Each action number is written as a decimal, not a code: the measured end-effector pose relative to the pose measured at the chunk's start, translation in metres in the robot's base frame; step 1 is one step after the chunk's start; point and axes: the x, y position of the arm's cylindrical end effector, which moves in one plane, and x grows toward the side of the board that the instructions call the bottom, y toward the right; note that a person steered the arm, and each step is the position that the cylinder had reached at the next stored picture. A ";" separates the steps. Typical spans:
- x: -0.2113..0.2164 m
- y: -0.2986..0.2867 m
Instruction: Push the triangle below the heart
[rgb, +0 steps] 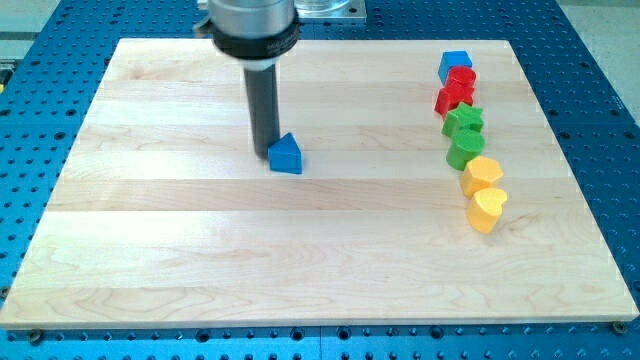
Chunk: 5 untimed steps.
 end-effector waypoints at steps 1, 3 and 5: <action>0.036 0.018; 0.066 0.088; 0.095 0.005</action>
